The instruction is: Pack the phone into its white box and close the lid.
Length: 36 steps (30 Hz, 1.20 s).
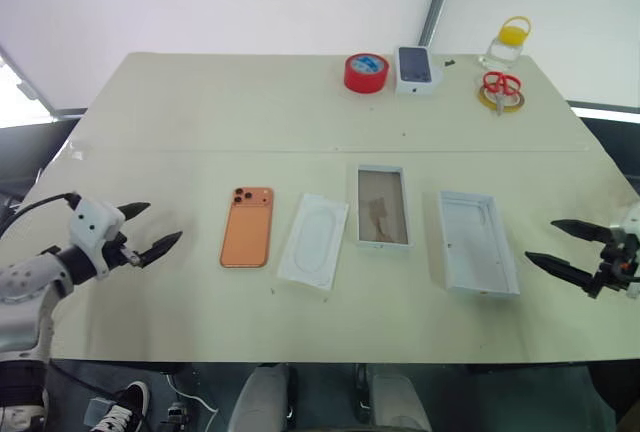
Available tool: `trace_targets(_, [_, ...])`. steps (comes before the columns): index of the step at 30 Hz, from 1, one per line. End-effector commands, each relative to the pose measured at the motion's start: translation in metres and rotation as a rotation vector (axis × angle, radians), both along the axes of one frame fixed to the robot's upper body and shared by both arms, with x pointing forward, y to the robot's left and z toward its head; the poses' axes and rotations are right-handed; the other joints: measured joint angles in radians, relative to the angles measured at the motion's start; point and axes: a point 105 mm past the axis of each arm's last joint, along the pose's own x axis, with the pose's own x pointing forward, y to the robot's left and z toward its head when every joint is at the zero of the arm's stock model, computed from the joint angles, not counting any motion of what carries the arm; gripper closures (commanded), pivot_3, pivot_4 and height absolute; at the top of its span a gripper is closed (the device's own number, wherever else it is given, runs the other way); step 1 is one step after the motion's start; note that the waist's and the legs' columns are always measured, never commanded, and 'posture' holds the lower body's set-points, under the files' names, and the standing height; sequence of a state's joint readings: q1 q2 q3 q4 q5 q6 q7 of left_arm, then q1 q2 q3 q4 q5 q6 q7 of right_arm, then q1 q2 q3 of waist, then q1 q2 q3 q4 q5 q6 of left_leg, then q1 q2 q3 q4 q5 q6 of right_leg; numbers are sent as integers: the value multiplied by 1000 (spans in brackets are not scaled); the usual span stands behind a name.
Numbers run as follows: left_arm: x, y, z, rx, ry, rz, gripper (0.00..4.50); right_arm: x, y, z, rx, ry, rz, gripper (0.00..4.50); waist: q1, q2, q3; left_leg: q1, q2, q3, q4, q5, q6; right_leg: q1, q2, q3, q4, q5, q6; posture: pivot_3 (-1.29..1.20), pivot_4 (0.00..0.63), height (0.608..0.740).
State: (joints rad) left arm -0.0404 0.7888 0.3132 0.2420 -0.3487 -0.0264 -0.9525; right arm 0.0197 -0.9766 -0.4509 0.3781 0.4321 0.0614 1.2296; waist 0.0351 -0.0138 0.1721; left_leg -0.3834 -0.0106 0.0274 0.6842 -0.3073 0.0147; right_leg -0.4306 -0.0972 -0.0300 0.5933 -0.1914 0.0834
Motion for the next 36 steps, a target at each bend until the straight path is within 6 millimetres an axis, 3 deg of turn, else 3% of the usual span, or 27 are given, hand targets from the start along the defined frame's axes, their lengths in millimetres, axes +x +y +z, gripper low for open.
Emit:
trace_targets(1, [0, -3, 15, 15, -65, -20, 11, 3, 2, 12, -12, -47, 11, 0, 0, 0, 0, 0, 0, 0, 0, 0, 0, 0, 0, 0, 0, 0, 0, 0, 150, 740])
trace_targets(9, [3, -2, 11, 68, -54, -4, 11, 7, 9, 12, -16, -57, 20, 0, 2, 0, 0, 0, 0, 0, 0, 0, 0, 0, 0, 0, 0, 0, 0, 0, 150, 740])
trace_targets(29, [6, -13, 21, 65, -137, -50, 11, 12, 21, 18, -13, -68, 36, 0, 2, 0, 0, -1, 0, 0, 0, 0, 0, -1, -1, 0, 0, 0, 0, 0, 150, 740])
trace_targets(32, [14, -19, 25, 47, -165, -16, 11, 18, 33, 25, -18, -108, 71, 0, 2, 0, 0, -1, 0, 0, 0, 0, 0, -1, 0, 0, 0, 0, 0, 0, 150, 740])
trace_targets(36, [25, -35, 27, 14, -143, 36, 11, 27, 65, 41, -21, -178, 167, 0, 1, 0, 0, -1, 0, 0, 0, 0, 0, 0, 0, 0, 0, 0, 0, 0, 150, 740])
